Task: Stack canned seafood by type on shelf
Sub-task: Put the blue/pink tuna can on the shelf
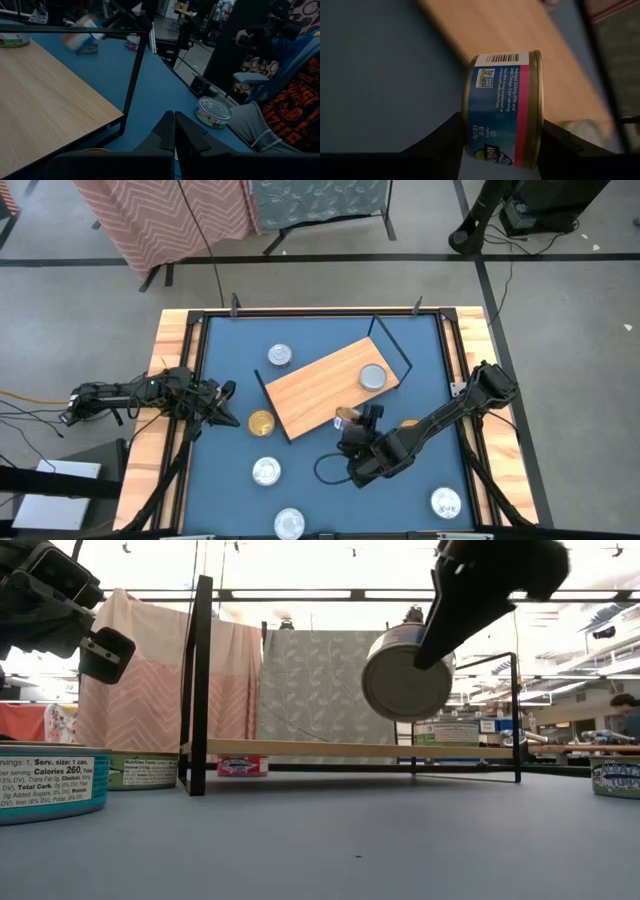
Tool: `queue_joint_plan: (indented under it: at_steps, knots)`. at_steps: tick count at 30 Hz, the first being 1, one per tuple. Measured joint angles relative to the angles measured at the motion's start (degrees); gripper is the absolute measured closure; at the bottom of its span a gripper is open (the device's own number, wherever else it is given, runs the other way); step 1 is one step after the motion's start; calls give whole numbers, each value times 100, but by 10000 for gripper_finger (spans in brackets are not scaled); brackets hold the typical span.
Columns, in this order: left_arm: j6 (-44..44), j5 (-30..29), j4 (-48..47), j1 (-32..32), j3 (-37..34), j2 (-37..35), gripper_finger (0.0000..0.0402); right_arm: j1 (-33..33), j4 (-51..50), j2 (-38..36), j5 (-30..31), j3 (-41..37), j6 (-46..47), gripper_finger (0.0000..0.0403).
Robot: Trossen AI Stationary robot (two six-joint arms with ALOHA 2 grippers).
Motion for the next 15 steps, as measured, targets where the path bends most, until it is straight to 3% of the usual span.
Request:
queue_joint_plan:
  at_steps: [15]
  knots:
    - [0, -2, 0, 0, 0, -2, 395, -244, 77, 0, 304, -594, -72, 200]
